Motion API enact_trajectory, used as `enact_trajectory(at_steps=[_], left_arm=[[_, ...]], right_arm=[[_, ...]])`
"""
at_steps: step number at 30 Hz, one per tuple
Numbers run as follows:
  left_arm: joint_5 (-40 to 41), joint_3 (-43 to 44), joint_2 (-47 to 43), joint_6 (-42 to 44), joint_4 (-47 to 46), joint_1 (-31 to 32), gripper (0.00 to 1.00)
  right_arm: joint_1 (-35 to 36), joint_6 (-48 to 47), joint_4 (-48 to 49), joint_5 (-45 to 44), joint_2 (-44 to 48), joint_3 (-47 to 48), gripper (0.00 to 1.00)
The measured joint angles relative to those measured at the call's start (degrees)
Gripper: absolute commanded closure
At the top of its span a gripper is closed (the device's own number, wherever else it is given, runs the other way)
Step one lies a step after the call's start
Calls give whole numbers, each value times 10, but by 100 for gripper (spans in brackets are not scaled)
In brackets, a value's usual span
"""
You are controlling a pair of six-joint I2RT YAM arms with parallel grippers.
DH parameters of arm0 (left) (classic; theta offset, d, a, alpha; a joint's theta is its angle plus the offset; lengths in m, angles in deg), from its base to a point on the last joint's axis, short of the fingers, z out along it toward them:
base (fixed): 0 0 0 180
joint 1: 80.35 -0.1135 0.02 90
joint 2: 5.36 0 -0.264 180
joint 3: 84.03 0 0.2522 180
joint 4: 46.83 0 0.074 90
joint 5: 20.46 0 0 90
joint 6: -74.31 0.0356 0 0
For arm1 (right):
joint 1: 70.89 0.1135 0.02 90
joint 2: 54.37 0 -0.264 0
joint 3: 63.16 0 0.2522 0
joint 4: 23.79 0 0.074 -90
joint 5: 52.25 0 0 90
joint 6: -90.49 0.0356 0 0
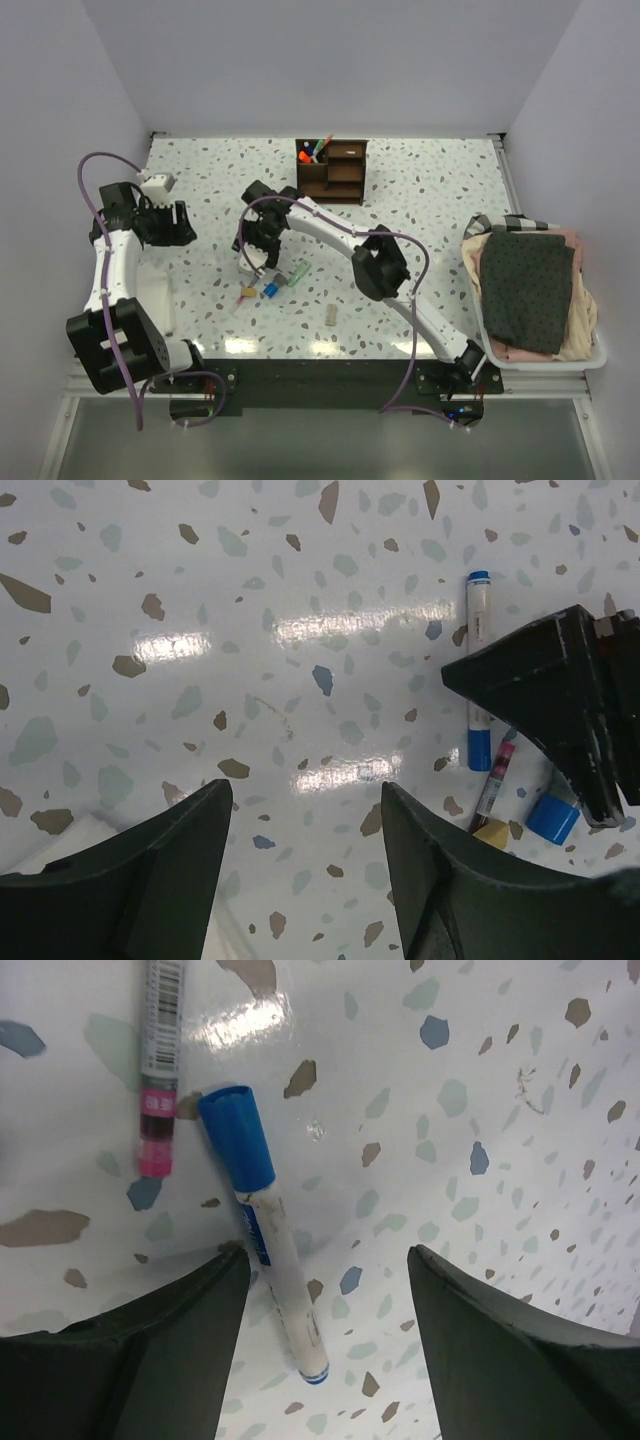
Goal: Sort the stationery into containers
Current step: Pick up the pen from the center of the board.
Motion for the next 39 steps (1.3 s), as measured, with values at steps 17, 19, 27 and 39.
enact_trajectory(at_steps=[17,19,27,39], left_arm=[[-51,1,-67,3,52,0,37],[-59,2,-67,3,56,0,37],[-71,22,-83,4,64,0,37],[-74,21,-111,-1,64,0,36]], right_arm=[[20,-41,-92,-112,-43,83,67],[21,-41,-96,-128,-43,79,74],[30,-49,-88,-183,-29,51,87],[33,-49,-97,-193,-38,70,77]])
